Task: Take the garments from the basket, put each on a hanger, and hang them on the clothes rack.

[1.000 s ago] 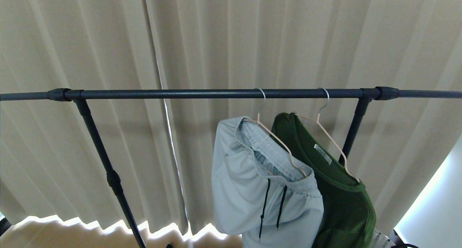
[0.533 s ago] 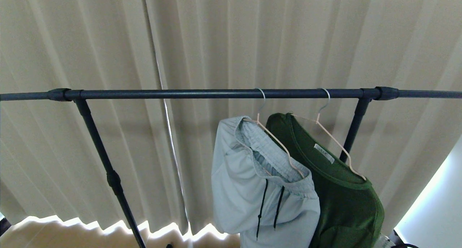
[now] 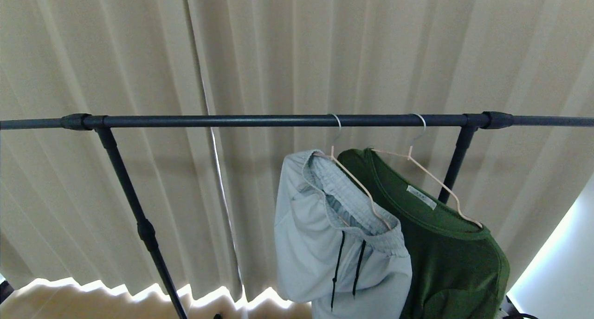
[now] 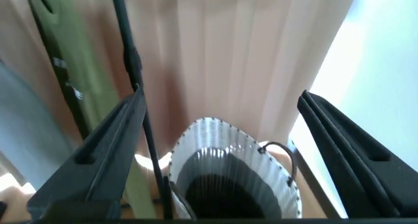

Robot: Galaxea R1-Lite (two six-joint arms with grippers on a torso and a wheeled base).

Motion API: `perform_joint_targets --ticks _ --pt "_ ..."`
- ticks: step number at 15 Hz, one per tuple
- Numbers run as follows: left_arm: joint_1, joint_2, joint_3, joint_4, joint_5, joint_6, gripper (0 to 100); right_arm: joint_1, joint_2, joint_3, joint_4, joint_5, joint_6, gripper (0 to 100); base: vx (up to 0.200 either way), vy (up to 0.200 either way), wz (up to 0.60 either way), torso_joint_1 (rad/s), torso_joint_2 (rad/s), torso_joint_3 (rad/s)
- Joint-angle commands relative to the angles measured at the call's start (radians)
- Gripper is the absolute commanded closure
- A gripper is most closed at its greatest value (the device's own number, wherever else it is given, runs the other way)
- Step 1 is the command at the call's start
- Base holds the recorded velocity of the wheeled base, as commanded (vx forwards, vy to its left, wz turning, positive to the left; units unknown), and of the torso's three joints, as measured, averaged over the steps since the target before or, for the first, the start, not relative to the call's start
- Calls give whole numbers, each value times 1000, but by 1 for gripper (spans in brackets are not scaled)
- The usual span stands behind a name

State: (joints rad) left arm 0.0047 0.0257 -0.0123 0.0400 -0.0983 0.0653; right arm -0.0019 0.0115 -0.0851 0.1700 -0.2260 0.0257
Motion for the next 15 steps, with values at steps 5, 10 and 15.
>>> perform_joint_targets --ticks 5,10,15 --pt "-6 -26 0 -8 37 -33 0 2 -10 42 -78 171 -6 0 0 0 0 0 0 0" --pt "-6 -26 2 -11 35 -30 0 2 -10 44 -79 185 -9 0 0 0 0 0 0 0" --pt "-6 -26 2 -11 35 -32 0 2 -10 44 -79 185 -9 0 0 0 0 0 0 0"
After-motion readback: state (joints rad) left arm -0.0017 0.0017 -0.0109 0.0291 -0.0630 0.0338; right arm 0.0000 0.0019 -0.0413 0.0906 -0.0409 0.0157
